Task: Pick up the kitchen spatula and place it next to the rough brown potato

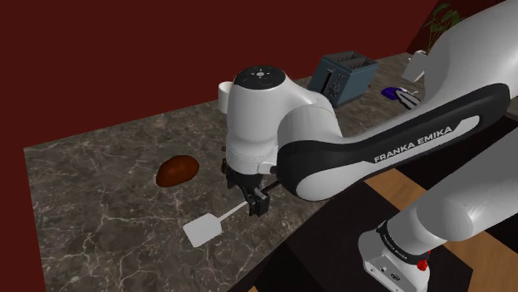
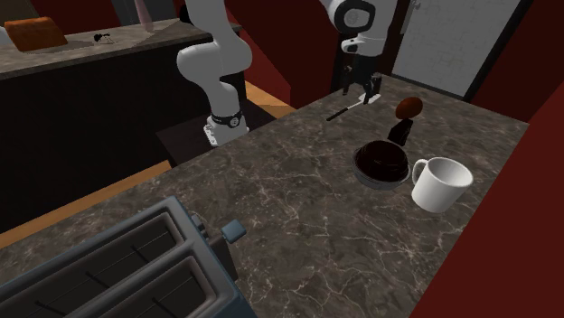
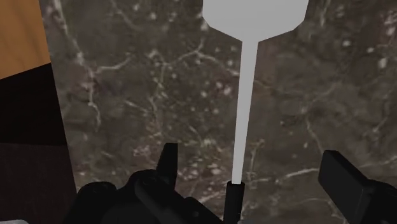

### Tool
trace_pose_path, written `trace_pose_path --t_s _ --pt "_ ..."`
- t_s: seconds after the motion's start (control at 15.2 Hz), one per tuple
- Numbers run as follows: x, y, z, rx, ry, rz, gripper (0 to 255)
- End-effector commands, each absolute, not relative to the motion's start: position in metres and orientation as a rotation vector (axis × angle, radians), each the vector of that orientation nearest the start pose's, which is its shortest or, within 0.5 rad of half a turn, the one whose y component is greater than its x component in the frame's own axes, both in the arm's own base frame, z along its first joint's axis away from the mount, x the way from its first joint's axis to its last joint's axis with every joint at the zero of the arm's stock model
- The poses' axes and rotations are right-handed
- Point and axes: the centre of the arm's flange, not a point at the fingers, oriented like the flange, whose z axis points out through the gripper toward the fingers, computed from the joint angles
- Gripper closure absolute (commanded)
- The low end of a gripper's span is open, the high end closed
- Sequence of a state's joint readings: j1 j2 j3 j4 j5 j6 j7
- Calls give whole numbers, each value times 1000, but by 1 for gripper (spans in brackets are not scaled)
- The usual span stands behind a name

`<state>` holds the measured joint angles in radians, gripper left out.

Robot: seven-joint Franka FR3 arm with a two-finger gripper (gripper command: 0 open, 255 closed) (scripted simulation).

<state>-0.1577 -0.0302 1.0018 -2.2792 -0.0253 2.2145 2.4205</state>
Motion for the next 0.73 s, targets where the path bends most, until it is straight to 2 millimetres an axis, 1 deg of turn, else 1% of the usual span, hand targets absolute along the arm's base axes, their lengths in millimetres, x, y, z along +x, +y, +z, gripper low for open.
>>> trace_pose_path --t_s 0.0,0.13,0.66 --pt "336 381 377 -2264 2243 -76 0" --pt "336 383 400 -2264 2243 -76 0" --pt "336 383 400 -2264 2243 -76 0"
